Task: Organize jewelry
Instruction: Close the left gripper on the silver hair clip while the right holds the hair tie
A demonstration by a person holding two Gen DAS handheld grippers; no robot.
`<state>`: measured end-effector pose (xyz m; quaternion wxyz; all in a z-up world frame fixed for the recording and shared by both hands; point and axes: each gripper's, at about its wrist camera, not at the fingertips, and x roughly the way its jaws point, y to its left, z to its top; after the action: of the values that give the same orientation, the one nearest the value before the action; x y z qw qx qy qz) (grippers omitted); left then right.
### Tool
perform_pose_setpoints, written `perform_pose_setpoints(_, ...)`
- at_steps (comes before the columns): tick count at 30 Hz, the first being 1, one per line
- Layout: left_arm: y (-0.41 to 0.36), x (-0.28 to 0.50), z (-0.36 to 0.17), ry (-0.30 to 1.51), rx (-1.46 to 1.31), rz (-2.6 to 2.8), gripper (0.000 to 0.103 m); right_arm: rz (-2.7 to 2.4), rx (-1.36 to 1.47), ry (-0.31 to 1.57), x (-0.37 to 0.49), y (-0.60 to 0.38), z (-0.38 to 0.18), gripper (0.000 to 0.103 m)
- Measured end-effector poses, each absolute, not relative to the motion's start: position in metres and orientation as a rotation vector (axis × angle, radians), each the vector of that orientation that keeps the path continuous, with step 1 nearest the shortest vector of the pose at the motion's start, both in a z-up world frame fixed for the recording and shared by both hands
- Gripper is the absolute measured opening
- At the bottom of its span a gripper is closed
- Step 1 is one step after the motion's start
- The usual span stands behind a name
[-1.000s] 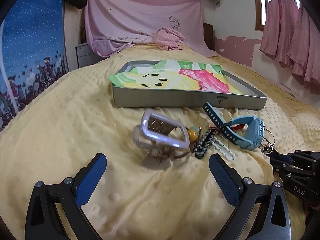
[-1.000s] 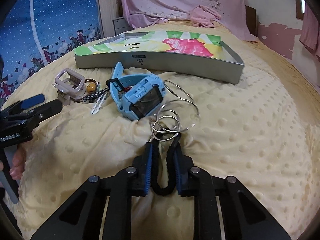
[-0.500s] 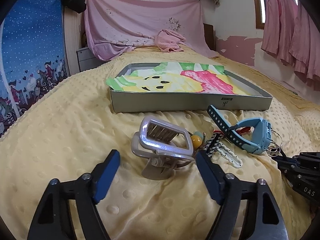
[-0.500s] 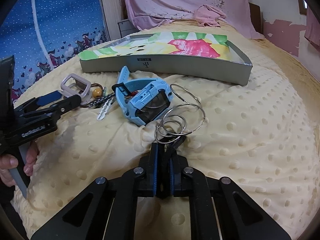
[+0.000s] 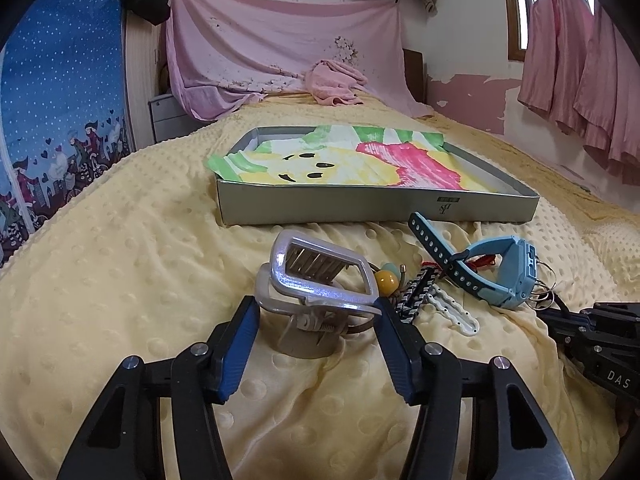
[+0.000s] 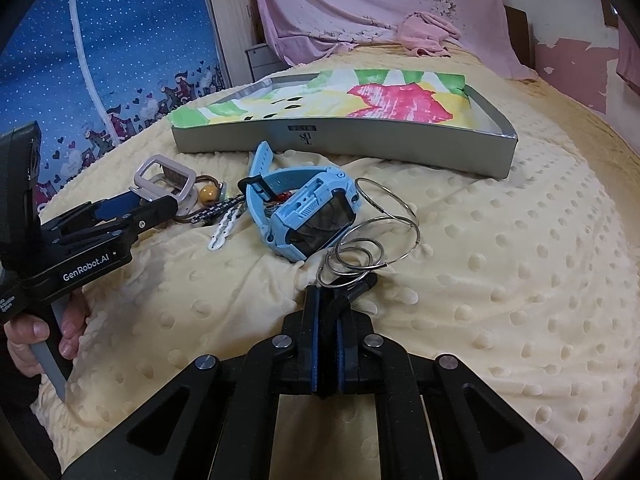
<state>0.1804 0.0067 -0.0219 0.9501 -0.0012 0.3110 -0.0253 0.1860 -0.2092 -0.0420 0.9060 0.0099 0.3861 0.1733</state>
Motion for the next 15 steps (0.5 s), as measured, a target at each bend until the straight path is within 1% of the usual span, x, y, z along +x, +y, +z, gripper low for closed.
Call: perform_pose_setpoints(15,0.013,0.160,-0.019,0.630,-0.074,-0.099,0.056,0.432,0.017,0.761,0.170,-0.206,-0.035,0.006)
